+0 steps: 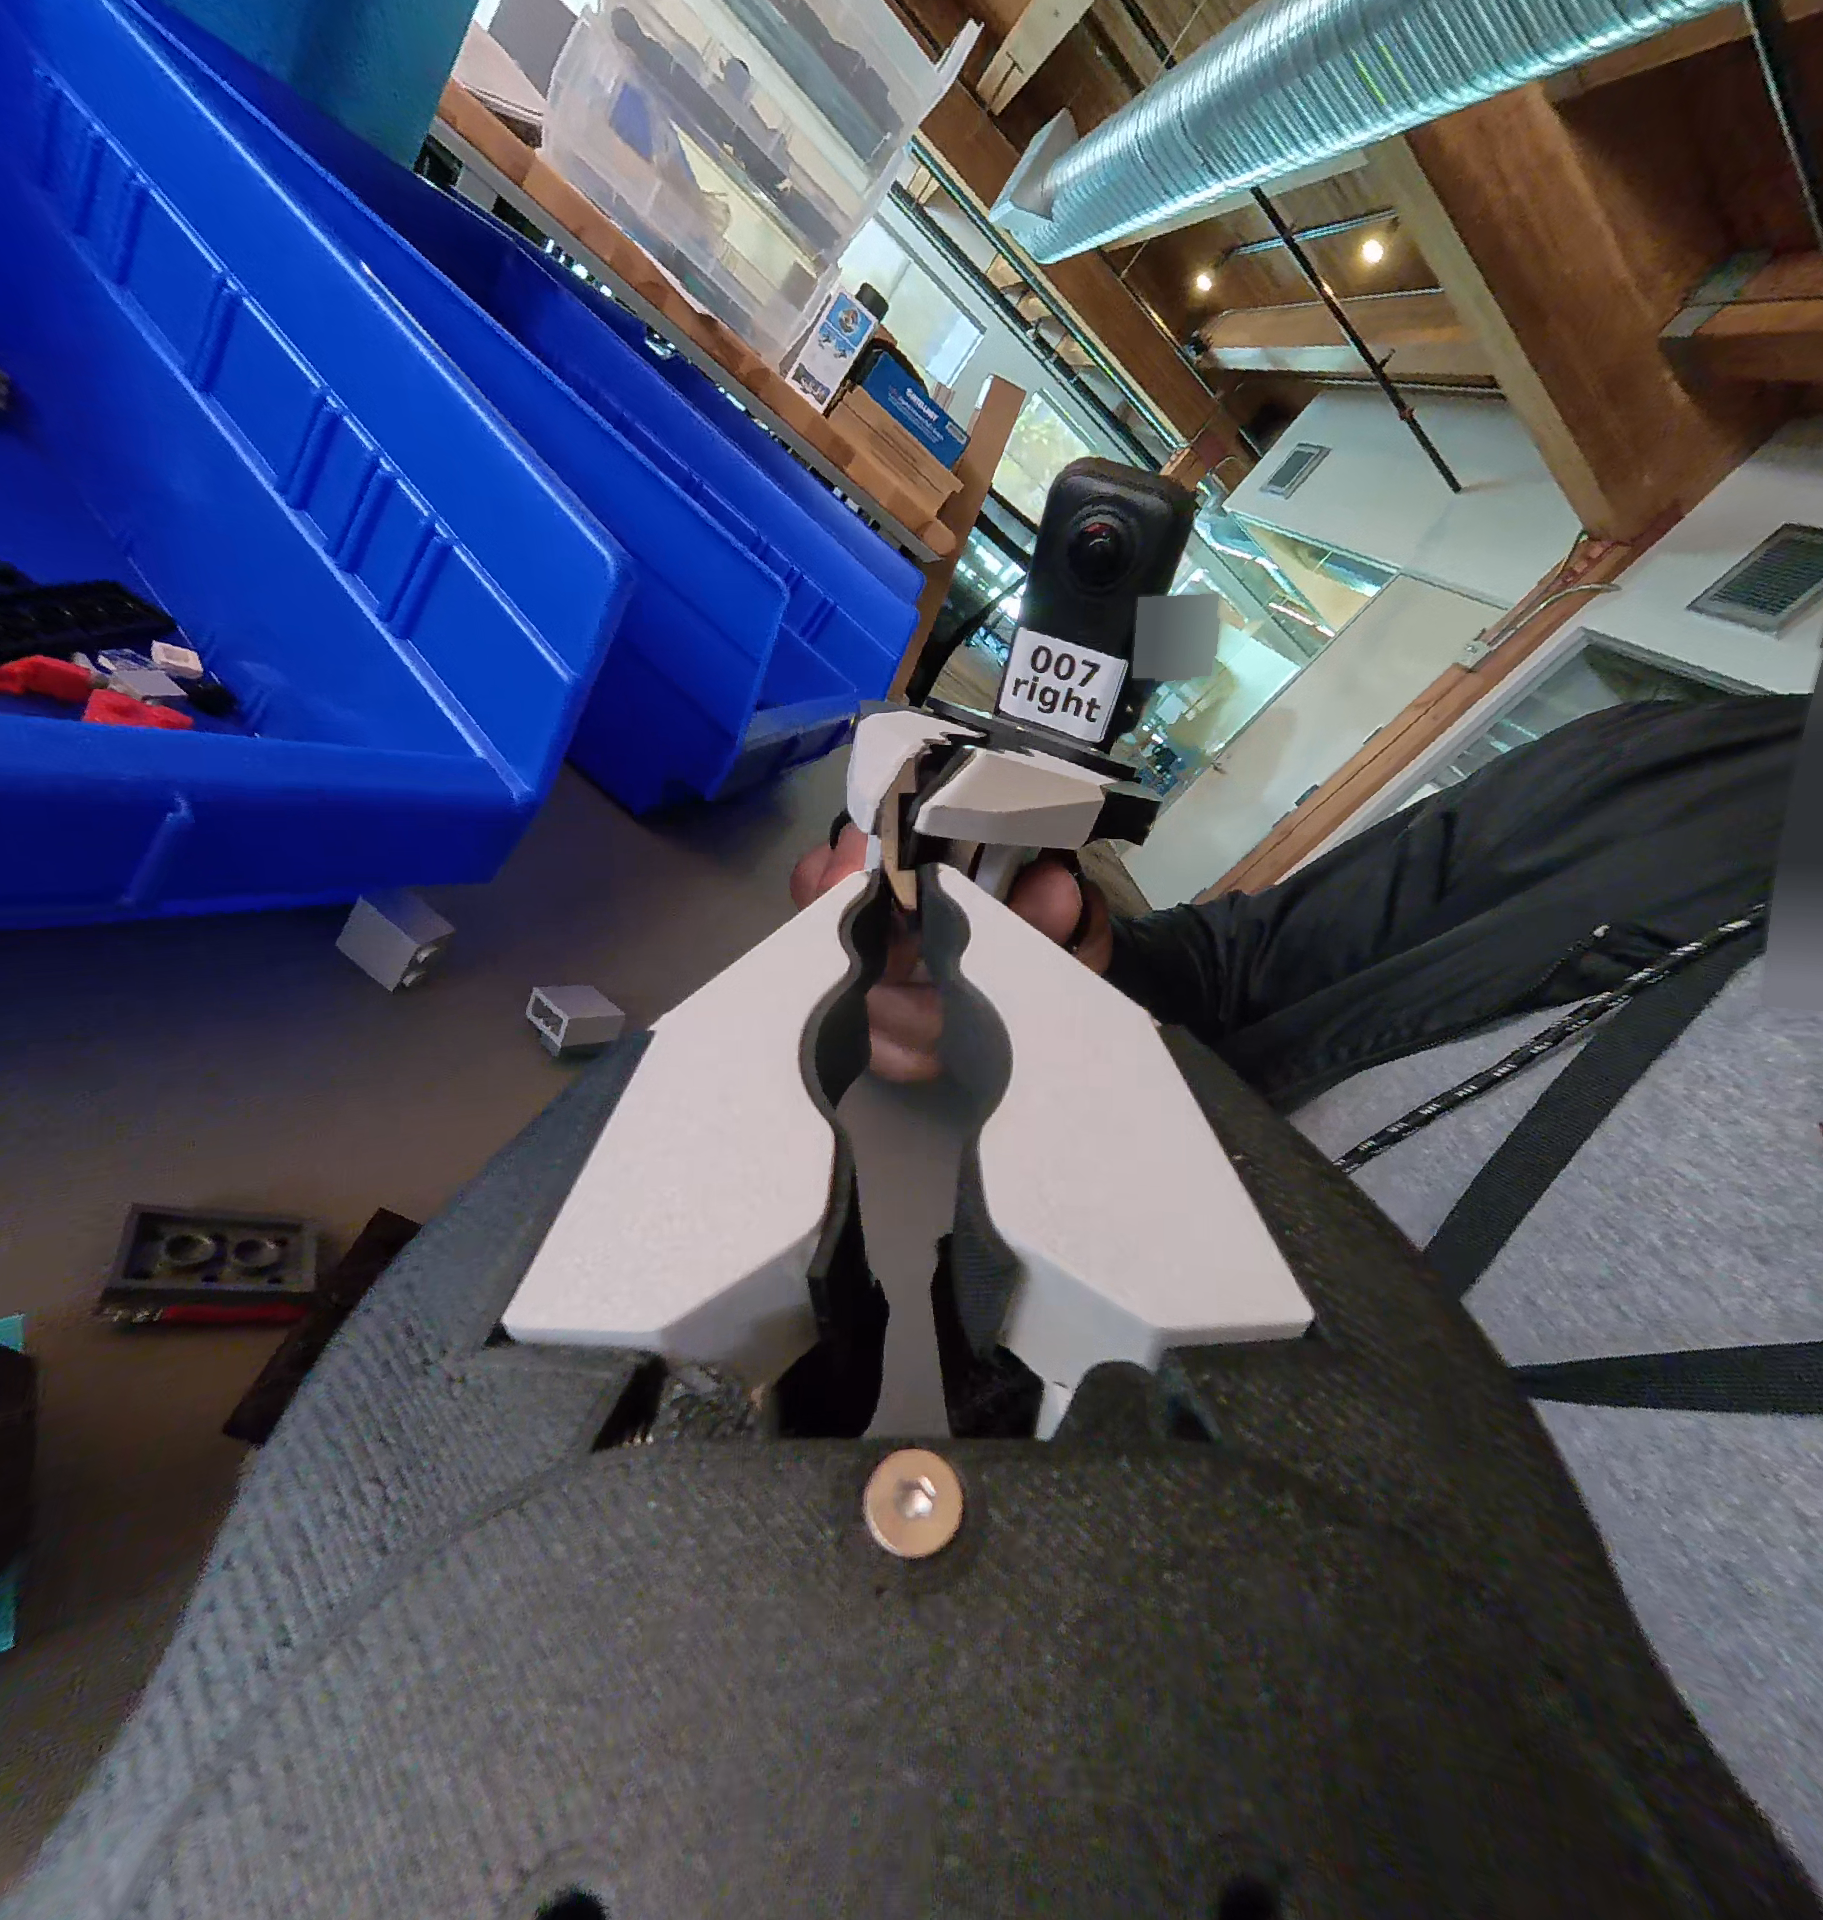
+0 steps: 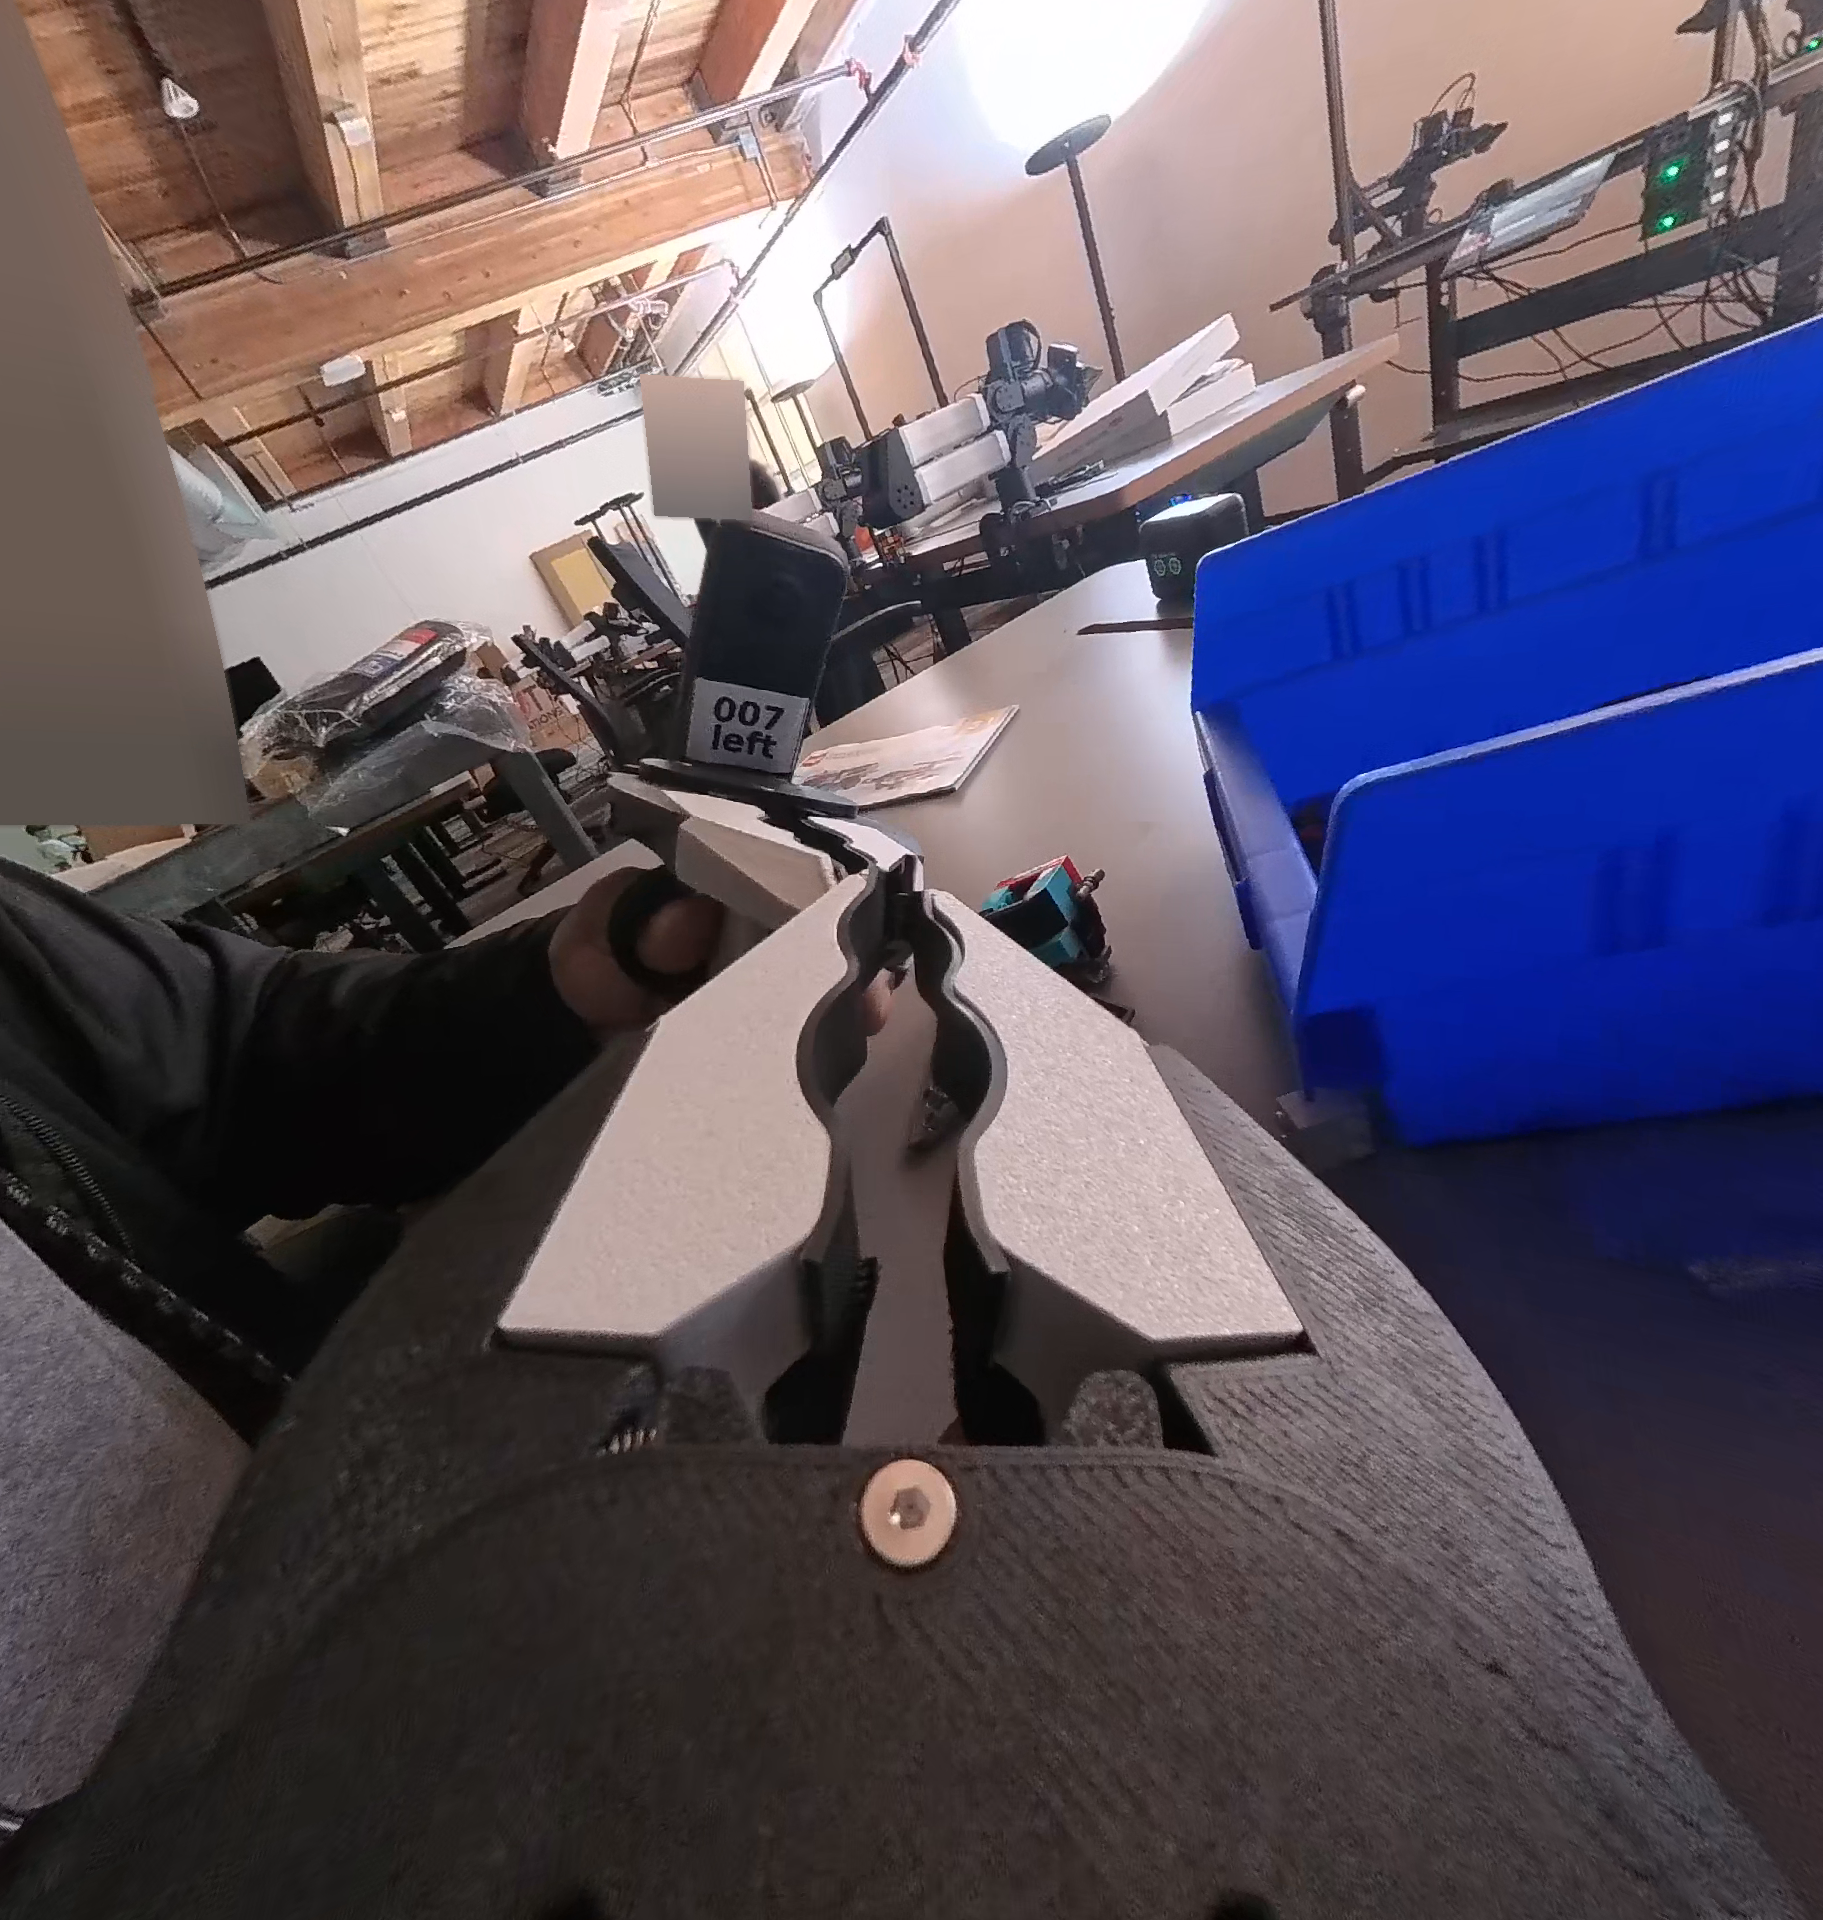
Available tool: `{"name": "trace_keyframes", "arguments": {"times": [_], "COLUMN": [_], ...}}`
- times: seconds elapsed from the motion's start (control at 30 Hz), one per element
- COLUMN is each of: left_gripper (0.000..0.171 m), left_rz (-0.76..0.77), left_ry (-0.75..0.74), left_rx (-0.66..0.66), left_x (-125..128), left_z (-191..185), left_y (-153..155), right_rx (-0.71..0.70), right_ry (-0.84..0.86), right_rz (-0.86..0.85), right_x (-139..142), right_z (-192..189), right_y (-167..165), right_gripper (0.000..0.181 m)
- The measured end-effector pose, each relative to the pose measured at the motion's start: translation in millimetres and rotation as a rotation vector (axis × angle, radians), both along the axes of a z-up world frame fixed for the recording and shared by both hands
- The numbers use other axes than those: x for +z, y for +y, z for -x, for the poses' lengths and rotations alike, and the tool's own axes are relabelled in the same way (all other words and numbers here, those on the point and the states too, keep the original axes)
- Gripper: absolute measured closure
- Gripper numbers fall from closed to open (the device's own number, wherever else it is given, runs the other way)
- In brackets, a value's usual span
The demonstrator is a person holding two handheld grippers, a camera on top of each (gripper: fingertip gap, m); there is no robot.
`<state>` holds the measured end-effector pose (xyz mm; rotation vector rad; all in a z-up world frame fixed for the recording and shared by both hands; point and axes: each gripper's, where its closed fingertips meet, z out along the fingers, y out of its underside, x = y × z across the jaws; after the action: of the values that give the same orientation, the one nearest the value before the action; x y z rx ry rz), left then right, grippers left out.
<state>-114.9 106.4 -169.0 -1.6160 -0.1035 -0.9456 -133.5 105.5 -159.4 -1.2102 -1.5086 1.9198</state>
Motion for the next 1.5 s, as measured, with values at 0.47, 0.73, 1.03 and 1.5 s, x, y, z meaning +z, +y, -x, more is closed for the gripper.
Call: {"name": "trace_keyframes", "arguments": {"times": [0.47,0.73,1.03,1.5], "left_gripper": [0.167,0.166,0.166,0.166], "left_rz": [0.009,0.007,0.011,0.021], "left_ry": [-0.008,-0.017,-0.005,0.09], "left_rx": [0.014,0.031,0.029,0.063], "left_x": [-0.6,0.3,-0.3,-6.5], "left_z": [3.1,8.0,8.0,10.5], "left_y": [0.4,-0.3,-1.5,4.3], "right_rx": [-0.012,-0.048,-0.493,-1.238], "right_ry": [-0.04,-0.035,0.013,-0.318], "right_rz": [0.091,0.091,-0.142,-0.307], "right_x": [-0.1,4.2,63.5,30.5], "right_z": [4.6,2.8,-24.4,-182.2], "right_y": [11.5,25.5,155.7,427.7], "right_gripper": [0.177,0.177,0.177,0.163]}}
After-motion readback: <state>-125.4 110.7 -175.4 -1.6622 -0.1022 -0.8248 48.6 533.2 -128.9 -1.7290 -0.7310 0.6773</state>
